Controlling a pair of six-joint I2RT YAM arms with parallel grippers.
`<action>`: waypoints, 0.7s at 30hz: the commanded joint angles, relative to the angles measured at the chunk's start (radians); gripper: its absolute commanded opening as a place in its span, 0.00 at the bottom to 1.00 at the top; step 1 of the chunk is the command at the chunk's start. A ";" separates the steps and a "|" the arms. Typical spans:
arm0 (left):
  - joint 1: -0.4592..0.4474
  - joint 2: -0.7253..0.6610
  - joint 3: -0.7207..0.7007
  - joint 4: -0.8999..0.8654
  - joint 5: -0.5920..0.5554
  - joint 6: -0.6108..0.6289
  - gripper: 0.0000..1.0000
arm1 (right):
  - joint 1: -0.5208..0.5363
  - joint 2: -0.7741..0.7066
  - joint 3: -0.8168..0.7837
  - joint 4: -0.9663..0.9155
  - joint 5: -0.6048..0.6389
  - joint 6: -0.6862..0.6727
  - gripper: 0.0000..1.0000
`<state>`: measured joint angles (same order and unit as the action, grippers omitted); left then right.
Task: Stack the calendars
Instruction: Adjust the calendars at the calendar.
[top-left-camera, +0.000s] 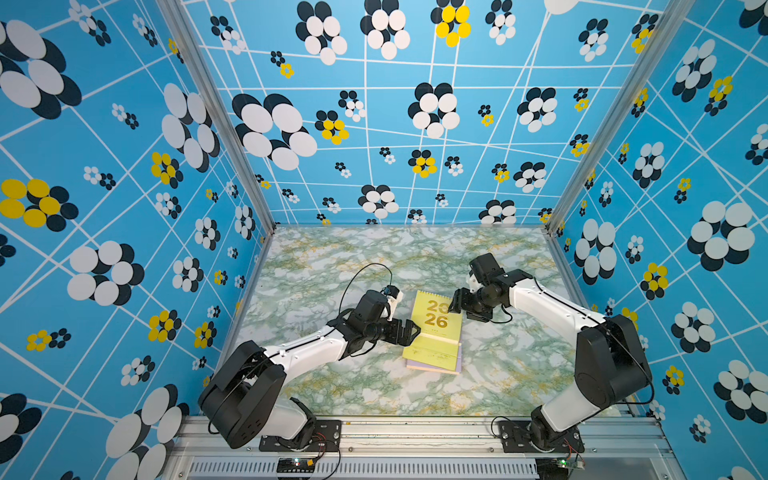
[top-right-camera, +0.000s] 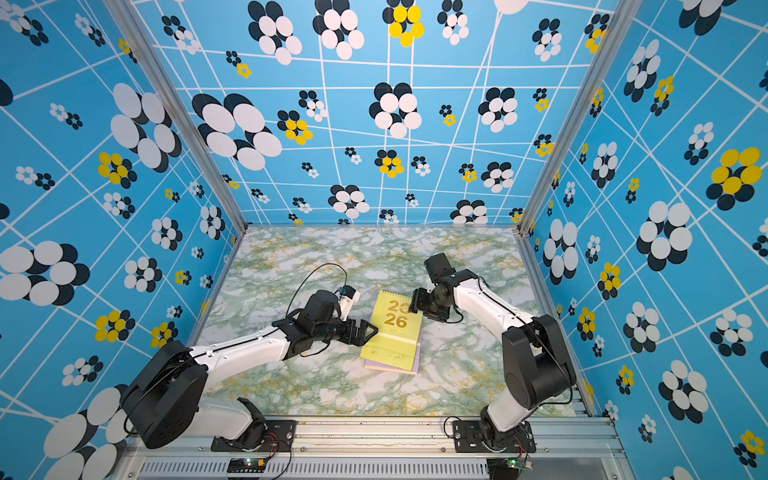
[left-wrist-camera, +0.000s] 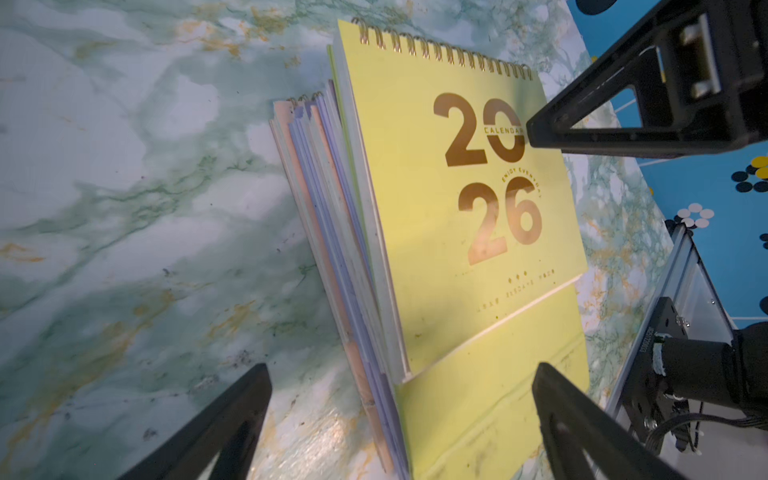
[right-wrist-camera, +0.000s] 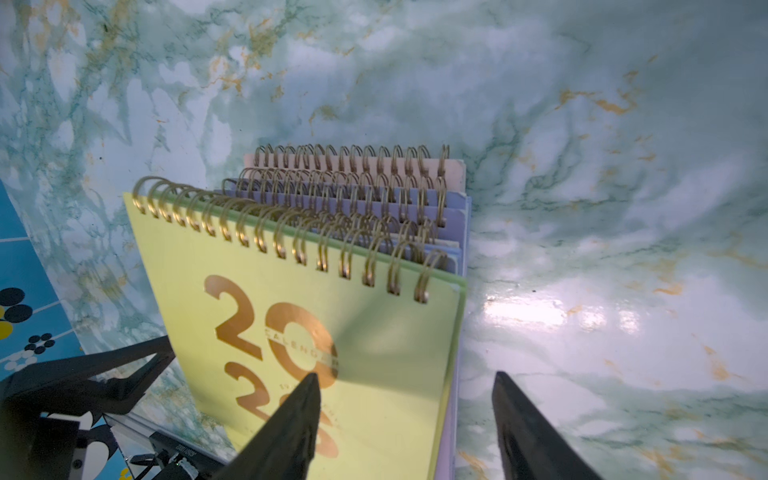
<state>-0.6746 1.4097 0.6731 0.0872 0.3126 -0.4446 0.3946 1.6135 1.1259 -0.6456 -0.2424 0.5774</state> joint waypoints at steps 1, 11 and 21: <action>-0.033 -0.014 0.041 -0.069 -0.026 0.015 0.99 | 0.003 0.014 0.028 0.003 -0.015 -0.021 0.67; -0.115 0.001 0.101 -0.167 -0.074 0.004 0.99 | 0.010 0.027 0.029 0.012 -0.018 -0.025 0.67; -0.168 0.039 0.147 -0.221 -0.106 -0.015 1.00 | 0.021 0.041 0.036 0.014 -0.022 -0.031 0.67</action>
<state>-0.8303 1.4376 0.7799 -0.0929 0.2306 -0.4534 0.4053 1.6390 1.1347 -0.6365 -0.2508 0.5602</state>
